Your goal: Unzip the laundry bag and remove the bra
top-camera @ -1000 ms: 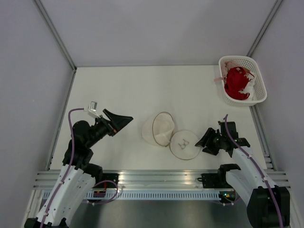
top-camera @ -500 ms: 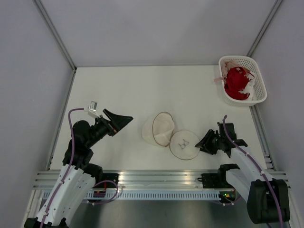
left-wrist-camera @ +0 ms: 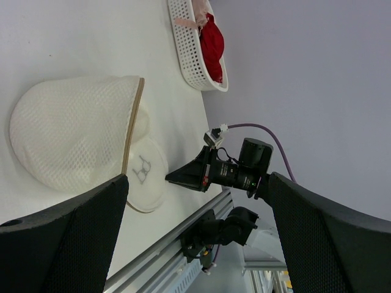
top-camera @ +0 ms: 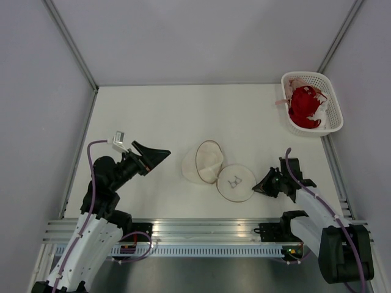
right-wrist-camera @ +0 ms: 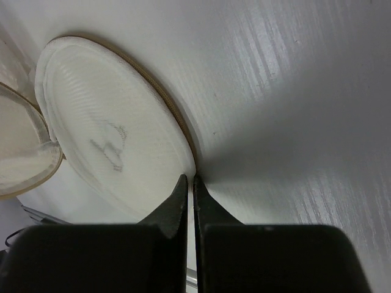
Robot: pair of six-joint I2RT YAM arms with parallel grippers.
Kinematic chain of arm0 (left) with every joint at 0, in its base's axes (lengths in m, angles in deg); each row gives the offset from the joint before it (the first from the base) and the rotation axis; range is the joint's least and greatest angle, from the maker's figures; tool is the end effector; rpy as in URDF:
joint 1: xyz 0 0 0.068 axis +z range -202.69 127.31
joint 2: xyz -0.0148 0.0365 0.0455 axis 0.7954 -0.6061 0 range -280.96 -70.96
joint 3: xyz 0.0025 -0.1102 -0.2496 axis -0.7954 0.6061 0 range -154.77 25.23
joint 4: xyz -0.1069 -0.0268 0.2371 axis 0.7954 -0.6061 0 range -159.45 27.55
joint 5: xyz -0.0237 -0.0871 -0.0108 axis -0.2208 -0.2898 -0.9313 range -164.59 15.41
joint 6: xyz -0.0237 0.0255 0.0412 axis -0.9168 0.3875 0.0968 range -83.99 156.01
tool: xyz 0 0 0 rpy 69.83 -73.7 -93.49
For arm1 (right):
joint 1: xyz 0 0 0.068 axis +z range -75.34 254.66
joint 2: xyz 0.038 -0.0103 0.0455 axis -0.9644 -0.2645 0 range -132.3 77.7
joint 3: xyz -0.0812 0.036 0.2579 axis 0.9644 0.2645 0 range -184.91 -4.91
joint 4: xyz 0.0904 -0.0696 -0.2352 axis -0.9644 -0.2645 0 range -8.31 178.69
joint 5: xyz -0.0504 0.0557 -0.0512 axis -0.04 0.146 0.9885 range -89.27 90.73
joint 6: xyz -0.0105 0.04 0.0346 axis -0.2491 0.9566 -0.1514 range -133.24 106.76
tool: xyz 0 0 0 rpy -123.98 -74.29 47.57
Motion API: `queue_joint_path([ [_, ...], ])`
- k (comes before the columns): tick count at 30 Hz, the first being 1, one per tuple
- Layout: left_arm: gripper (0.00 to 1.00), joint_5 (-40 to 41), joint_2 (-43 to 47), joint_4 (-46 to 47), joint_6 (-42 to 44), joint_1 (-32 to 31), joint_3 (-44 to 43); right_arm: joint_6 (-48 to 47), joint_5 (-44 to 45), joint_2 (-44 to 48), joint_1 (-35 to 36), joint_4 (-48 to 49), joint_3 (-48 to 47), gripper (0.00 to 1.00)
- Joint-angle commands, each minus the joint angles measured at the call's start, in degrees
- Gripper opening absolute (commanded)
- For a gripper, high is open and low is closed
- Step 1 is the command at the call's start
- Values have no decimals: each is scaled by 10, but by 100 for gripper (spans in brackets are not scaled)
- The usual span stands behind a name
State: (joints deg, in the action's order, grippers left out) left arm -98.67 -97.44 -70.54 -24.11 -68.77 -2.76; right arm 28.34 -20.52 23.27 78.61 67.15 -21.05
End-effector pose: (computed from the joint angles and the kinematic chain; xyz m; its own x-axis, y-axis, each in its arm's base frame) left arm 0.1236 -0.0508 0.2855 -0.6118 -0.6475 -0.4543 0.2244 0.4086 -0.8847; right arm 0.1486 0.0232 0.1308 -0.8083 0.5642 -0.1680 0.3884 0.7256 0.5681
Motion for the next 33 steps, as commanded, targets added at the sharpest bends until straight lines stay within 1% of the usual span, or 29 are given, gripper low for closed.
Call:
queue_joint_path([
  [1,100,3,12,-2,7,3,1,6,39,9,3,-2,8,0],
  [5,100,8,21,-8,10,3,7,-4,66,47,4,-32,-19,0],
  [6,100,9,21,-6,8,4,8,-6,70,60,4,-38,-39,0],
  [11,100,0,17,1,1,3,13,-19,82,57,4,-47,-112,0],
  [18,100,6,33,-16,7,3,7,-71,94,-6,3,-59,-260,0],
  [22,100,5,34,-15,4,4,10,-105,69,-55,4,-58,-349,1],
  [23,100,5,34,-15,5,3,9,-117,57,-79,3,-63,-389,0],
  [24,100,5,33,-14,4,3,9,-119,46,-89,4,-66,-404,1],
  [27,100,5,32,-10,2,3,11,-111,-19,-123,5,-23,-436,0],
  [30,100,3,33,-10,0,3,16,-124,-37,-160,26,-13,-470,0],
  [33,100,3,35,-10,-1,4,20,-135,-53,-191,64,7,-494,1],
])
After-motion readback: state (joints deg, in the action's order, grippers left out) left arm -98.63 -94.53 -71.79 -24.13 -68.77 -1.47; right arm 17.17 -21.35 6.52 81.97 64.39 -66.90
